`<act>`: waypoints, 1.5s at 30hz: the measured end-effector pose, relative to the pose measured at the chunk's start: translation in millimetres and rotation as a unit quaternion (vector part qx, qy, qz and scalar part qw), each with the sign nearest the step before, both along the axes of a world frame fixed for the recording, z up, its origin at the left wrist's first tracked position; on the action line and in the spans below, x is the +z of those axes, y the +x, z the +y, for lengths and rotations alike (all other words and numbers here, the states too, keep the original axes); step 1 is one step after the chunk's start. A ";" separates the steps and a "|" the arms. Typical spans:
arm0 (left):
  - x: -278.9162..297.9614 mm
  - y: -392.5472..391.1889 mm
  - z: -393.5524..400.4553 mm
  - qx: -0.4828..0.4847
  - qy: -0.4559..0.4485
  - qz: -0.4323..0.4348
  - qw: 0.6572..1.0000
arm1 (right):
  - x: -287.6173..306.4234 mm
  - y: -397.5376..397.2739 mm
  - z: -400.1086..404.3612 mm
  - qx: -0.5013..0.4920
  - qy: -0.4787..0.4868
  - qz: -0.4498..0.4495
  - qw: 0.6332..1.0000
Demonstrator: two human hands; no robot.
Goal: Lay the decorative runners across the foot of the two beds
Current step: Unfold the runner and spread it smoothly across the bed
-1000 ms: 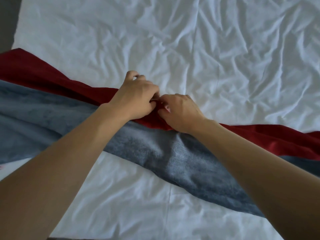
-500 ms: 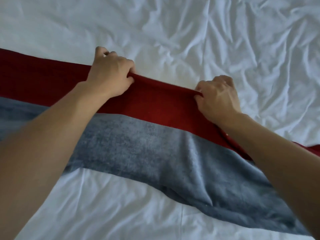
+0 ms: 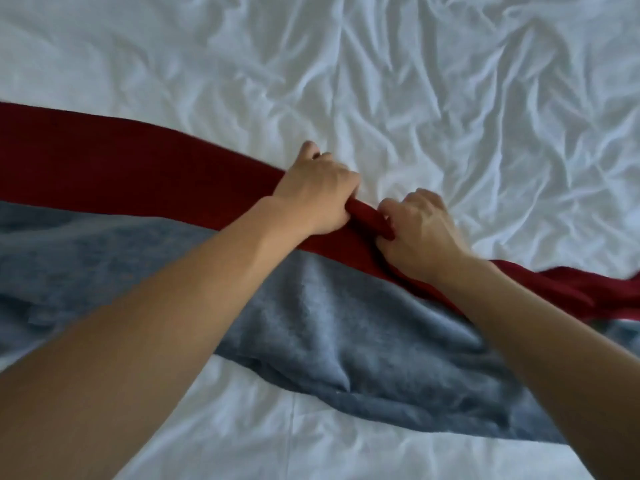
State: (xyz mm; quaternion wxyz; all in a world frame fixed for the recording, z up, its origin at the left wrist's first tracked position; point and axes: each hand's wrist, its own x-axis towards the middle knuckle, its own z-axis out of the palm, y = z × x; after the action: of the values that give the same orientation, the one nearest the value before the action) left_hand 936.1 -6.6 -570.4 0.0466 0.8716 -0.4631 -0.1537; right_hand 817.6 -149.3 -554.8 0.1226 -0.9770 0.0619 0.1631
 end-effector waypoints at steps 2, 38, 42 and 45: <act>4.5 -25.4 -32.7 -0.050 0.014 -0.013 0.999 | 3.4 -17.3 -17.5 0.004 0.024 0.001 1.000; 1.6 -155.7 -305.8 -0.058 0.067 0.099 0.991 | -5.3 -202.8 -315.5 0.008 -0.051 0.032 0.998; -2.6 -146.2 -323.3 -0.004 -0.026 0.012 1.000 | -3.5 -214.5 -355.5 -0.093 -0.119 -0.044 0.987; 0.7 -152.4 -335.8 -0.008 0.008 0.030 0.999 | -9.3 -209.7 -360.9 -0.093 -0.085 -0.054 0.991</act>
State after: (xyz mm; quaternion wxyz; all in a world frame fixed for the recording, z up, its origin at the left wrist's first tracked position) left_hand 783.7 -342.4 -569.7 0.0522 0.8633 -0.4672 -0.1834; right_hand 608.0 -510.2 -564.1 0.0570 -0.9812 0.1595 0.0922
